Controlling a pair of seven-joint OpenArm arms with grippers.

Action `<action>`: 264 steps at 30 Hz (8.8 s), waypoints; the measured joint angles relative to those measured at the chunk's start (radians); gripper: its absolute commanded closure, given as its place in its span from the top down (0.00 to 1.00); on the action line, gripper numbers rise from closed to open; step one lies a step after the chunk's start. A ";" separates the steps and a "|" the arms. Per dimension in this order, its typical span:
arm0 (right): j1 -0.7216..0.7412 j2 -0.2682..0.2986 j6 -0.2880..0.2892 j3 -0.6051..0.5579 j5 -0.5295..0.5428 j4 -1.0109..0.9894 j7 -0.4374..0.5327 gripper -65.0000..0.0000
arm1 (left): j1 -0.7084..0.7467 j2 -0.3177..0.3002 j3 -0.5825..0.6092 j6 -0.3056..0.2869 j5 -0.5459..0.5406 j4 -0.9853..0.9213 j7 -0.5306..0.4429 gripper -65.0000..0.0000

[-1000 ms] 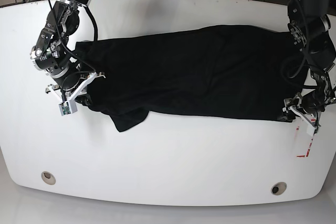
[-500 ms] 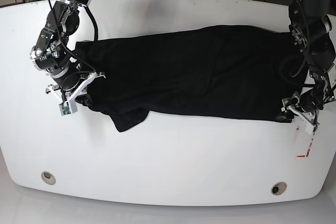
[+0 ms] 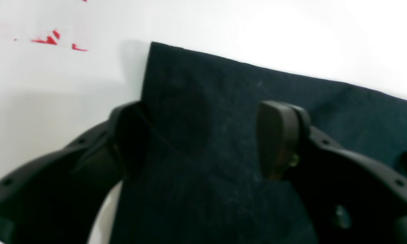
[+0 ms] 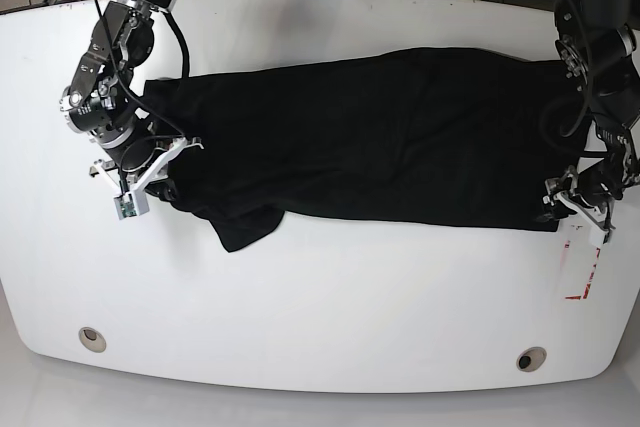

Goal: Fold the T-shirt properly
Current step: 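Adjust both grippers on the shirt corners, tightening the grasp, then lift the shirt with both grippers and swing it up toward the arms, then lay the shirt down, dragging both grippers back across the table, then release the right gripper and regrasp the shirt edge further along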

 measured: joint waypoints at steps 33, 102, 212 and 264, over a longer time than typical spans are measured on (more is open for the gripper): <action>-0.008 -0.009 0.000 -0.002 0.001 0.000 0.002 0.00 | 0.034 0.021 0.003 0.011 0.108 0.135 0.086 0.62; 0.414 0.199 0.063 -0.013 0.027 -0.105 -0.006 0.01 | -0.107 0.200 -0.070 0.001 0.087 1.072 0.507 0.00; -0.484 -0.019 0.080 0.150 0.001 0.162 0.004 0.86 | 0.802 0.112 -0.228 0.011 -0.115 1.104 0.497 0.57; 0.201 -0.036 0.078 0.089 -0.167 -0.426 0.017 0.86 | 0.513 0.114 -0.342 0.011 -0.050 1.157 0.594 0.57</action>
